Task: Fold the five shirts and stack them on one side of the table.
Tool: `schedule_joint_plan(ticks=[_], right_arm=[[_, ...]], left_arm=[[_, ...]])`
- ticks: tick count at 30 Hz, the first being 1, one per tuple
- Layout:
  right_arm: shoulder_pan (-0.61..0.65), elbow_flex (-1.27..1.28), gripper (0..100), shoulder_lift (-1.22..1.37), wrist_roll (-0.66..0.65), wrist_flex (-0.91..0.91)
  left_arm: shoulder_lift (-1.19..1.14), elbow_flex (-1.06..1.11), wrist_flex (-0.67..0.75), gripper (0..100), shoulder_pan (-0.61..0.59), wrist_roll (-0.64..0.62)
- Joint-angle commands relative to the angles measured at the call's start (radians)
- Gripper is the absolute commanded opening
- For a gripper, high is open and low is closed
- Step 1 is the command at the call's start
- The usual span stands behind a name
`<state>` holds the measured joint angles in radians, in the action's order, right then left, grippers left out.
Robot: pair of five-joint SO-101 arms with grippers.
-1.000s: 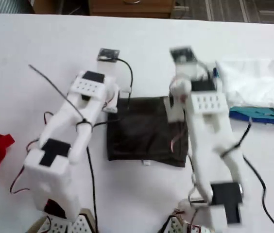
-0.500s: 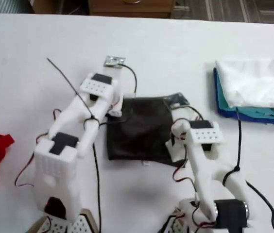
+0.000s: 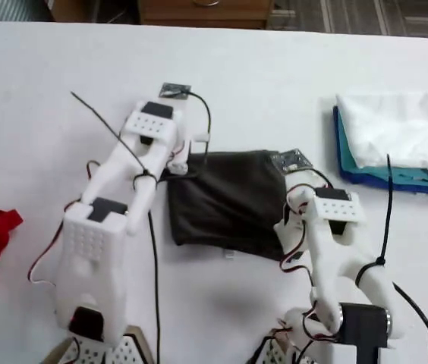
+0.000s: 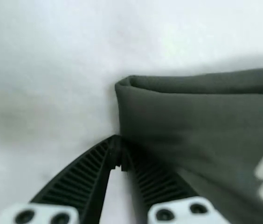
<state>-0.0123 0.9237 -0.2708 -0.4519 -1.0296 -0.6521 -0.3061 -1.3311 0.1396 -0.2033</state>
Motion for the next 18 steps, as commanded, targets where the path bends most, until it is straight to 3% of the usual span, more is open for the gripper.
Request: schedule_joint_plan(ticks=[1,9,15,18], right_arm=[[-0.012,-0.028,2.1,-0.099,-0.009,-0.041],[-0.018,-0.143,2.4,-0.426,0.014,-0.151],[0.015,-0.178,26.5,-0.387,0.184,-0.128],[0.073,-0.189,26.9,-0.272,0.192,-0.081]], left_arm=[[0.008,-0.093,-0.063,3,-0.018,-0.002],[0.009,-0.369,-0.322,3,-0.023,0.034],[0.009,-0.585,-0.456,3,-0.061,0.057],[0.035,-0.585,-0.454,3,-0.101,0.057]])
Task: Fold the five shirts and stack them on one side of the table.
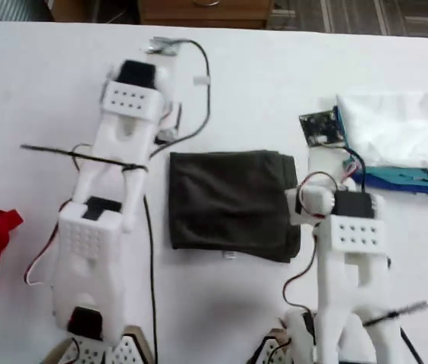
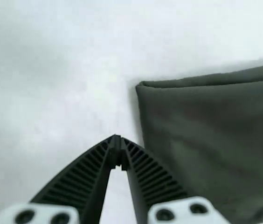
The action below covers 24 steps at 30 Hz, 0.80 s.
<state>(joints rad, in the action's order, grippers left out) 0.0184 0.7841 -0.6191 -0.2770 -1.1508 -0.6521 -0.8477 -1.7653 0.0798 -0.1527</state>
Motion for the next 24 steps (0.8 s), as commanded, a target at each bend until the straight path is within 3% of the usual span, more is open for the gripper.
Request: schedule_joint_plan(ticks=[1,12,24], right_arm=[[0.056,-0.066,26.6,0.124,0.017,0.053],[0.091,-0.497,31.7,0.707,0.161,-0.091],[0.133,-0.724,31.6,1.087,0.264,-0.231]], left_arm=[[0.048,-0.030,-0.020,3,-0.049,0.006],[0.272,0.226,-0.002,3,-0.066,0.023],[0.428,0.588,0.186,3,-0.178,0.057]])
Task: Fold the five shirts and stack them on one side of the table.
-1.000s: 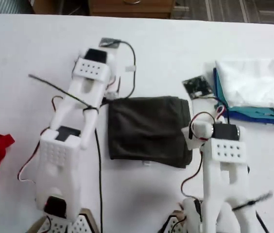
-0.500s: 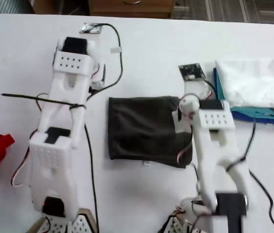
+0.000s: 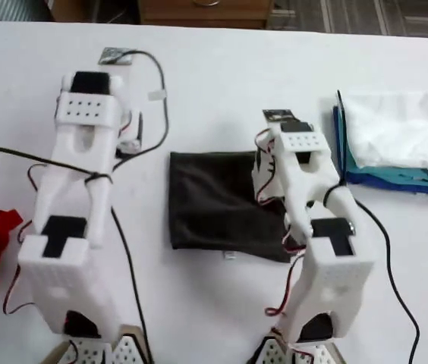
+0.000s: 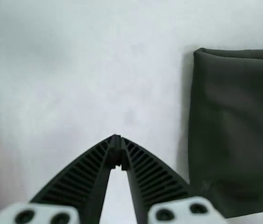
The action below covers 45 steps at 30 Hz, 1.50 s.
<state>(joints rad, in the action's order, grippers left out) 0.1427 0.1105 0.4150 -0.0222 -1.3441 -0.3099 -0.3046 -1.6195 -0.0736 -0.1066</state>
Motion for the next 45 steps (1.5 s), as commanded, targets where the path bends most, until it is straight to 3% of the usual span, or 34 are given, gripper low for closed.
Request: schedule_joint_plan(ticks=[1,5,11,16,21,29,35,45], right_arm=[[0.008,-0.069,31.5,0.070,0.008,-0.048],[0.031,-0.152,27.6,0.120,-0.002,-0.099],[0.133,-0.224,1.3,0.191,-0.140,-0.147],[0.139,-0.259,2.2,0.220,-0.160,-0.165],[0.042,-0.327,2.1,0.147,-0.164,-0.171],[-0.033,-0.585,2.1,-0.056,-0.331,-0.278],[-0.061,-0.872,2.0,-0.090,-0.396,-0.407],[-0.160,-1.103,2.0,-0.093,-0.497,-0.418]], left_arm=[[0.100,0.068,0.051,3,-0.029,0.011],[0.169,0.125,0.071,3,-0.026,0.032],[0.262,0.176,0.075,3,-0.035,0.052],[0.319,0.236,0.075,3,-0.072,0.054],[0.356,0.311,0.087,3,-0.133,0.104],[0.362,0.470,0.216,3,-0.247,0.123],[0.362,0.545,0.269,3,-0.253,0.124],[0.361,0.550,0.273,3,-0.253,0.124]])
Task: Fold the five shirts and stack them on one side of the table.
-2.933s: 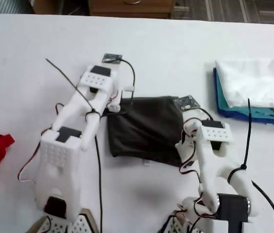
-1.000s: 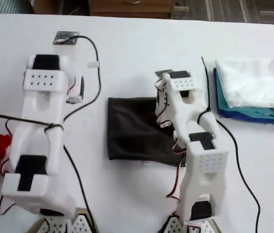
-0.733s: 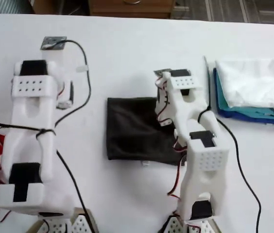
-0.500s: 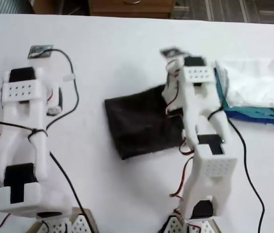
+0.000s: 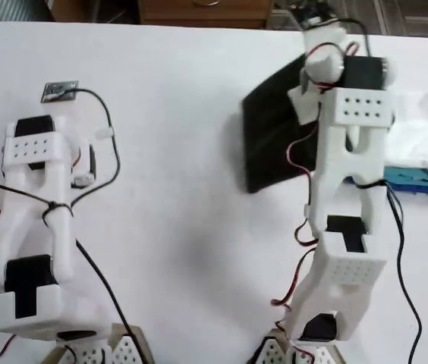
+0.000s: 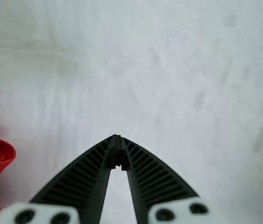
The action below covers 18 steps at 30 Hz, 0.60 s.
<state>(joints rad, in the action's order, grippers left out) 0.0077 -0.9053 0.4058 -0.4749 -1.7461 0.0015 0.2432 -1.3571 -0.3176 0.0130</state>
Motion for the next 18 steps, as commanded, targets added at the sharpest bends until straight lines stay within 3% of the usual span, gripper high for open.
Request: schedule_joint_plan(ticks=[1,18], right_arm=[[-0.033,-0.110,2.0,-0.082,-0.063,-0.015],[-0.231,-0.417,2.0,-0.076,-0.247,-0.007]], left_arm=[[0.049,0.002,0.012,3,-0.009,0.005],[0.048,0.002,0.026,3,-0.005,0.003]])
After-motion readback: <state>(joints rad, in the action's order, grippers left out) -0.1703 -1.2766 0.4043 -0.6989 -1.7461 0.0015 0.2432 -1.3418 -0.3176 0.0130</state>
